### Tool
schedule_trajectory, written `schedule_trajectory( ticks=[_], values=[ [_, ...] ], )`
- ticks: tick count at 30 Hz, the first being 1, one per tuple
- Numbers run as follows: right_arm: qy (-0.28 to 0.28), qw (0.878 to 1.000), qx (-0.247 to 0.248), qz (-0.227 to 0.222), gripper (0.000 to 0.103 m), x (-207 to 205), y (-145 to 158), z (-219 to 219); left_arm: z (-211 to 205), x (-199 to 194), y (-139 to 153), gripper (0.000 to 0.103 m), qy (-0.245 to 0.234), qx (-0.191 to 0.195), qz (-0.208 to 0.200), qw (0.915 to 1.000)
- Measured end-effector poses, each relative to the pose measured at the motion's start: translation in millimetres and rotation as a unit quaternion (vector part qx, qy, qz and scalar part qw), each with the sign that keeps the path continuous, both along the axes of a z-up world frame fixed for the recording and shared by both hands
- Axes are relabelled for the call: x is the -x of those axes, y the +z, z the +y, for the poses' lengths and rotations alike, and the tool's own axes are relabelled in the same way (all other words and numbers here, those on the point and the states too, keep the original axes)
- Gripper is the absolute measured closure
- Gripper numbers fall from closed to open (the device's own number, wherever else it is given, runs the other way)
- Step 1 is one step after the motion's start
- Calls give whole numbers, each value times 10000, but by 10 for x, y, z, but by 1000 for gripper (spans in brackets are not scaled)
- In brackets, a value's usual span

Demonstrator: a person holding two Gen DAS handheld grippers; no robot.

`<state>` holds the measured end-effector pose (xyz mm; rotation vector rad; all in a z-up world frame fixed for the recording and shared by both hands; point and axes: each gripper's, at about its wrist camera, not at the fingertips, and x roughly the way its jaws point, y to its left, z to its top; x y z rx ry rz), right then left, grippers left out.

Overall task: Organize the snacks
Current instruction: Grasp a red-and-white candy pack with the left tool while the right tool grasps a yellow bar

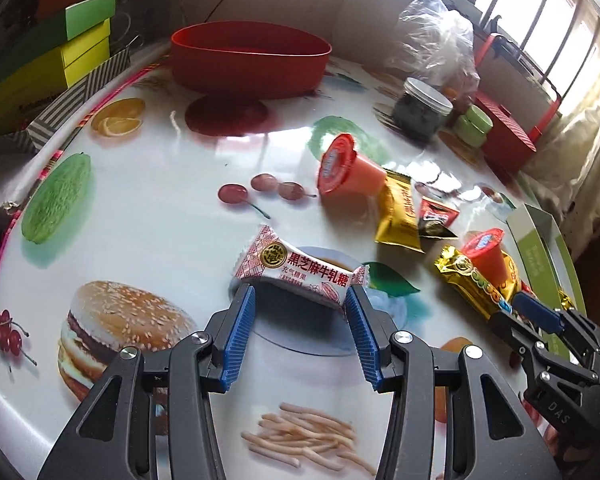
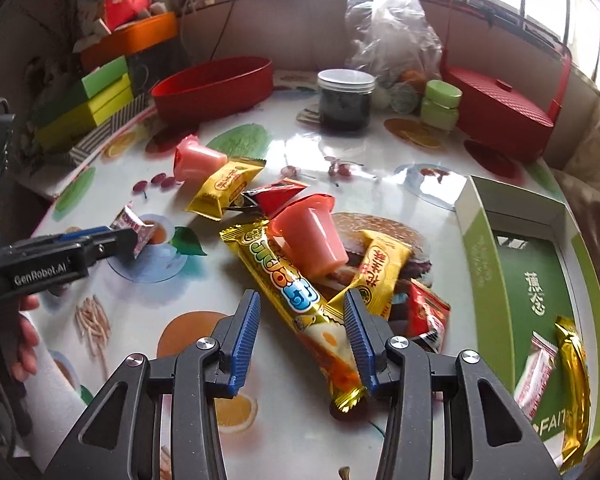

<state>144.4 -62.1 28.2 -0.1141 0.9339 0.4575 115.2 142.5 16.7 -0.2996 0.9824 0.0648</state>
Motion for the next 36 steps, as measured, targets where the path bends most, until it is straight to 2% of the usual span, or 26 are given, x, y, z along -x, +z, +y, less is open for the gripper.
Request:
schedule_trajectory(
  ticks=[9,18,21,22,30,36],
  values=[
    [430,9957,-620,537,60,76,-59,37,62,-24,-4,55,54,105,-22,9999],
    [153,9987,-280,385,60,-18,-97,123,175,-104,7,55,302,468,-38,9984],
    [99,9994,-128,300,61,6,-118,168,246,-156,-16,55,534,608,40,9967],
    [104,9994,-145,303,63,11,-117,177,271,-173,-12,55,614,625,16,9962],
    [168,9994,-154,260,72,79,-114,233,155,-299,-12,55,552,350,66,9978],
    [92,9995,-169,238,79,114,-108,202,-45,-388,-29,55,303,-333,144,9989]
  ],
)
